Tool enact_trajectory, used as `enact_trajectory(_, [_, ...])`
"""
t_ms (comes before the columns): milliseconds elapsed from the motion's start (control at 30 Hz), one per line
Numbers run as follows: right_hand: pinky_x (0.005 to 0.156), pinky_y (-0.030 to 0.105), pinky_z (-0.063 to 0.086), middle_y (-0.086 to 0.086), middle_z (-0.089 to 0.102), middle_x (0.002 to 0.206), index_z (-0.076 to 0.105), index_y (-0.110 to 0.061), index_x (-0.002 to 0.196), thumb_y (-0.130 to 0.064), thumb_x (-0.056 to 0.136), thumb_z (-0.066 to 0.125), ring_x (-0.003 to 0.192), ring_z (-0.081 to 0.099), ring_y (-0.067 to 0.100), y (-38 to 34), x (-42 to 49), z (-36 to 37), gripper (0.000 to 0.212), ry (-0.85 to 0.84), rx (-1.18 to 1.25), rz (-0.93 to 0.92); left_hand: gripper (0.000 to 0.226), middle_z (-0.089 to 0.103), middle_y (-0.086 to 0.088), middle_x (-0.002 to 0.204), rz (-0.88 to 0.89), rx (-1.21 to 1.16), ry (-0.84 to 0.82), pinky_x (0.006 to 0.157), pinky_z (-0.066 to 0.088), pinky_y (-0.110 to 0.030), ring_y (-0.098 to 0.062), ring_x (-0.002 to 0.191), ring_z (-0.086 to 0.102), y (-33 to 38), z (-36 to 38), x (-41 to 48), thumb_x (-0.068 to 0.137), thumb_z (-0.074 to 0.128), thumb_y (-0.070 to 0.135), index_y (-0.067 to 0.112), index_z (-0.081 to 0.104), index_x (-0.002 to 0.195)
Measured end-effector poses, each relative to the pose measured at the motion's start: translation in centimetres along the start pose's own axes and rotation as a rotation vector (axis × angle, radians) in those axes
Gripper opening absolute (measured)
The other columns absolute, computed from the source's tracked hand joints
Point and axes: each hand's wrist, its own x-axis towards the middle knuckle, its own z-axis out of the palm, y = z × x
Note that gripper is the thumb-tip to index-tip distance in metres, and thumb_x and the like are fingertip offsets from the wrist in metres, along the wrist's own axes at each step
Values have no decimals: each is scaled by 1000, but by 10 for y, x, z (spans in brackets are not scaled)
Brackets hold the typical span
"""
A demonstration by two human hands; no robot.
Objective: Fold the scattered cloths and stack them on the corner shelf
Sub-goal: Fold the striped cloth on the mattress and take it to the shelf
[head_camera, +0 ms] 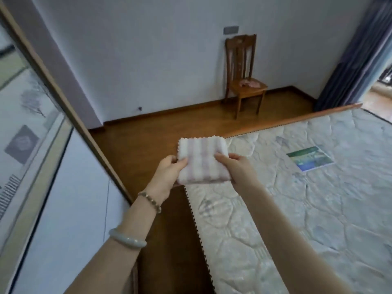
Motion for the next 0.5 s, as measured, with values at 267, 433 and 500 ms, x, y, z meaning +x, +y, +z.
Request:
enact_trajectory(267, [89, 49, 52, 10, 66, 110, 59, -13, 116, -27, 78, 74, 98, 67, 29, -44, 65, 127, 43, -302, 109, 88, 24, 64, -5, 106, 89, -59, 176, 91, 53, -43, -20, 95, 63, 46, -109, 59, 95, 56, 29, 13, 55, 112])
enact_trajectory(433, [86, 44, 56, 17, 60, 119, 52, -8, 125, 2, 80, 62, 98, 67, 31, -48, 110, 164, 48, -454, 193, 135, 33, 64, -5, 107, 44, -127, 224, 82, 56, -38, -20, 95, 64, 47, -142, 99, 93, 59, 30, 11, 55, 119])
enact_trajectory(500, [81, 42, 58, 17, 59, 122, 52, -8, 126, 7, 79, 61, 102, 66, 33, -49, 135, 177, 51, -465, 206, 163, 32, 63, -5, 110, 25, -139, 229, 86, 55, -40, -20, 98, 63, 49, -152, 119, 93, 59, 31, 13, 55, 119])
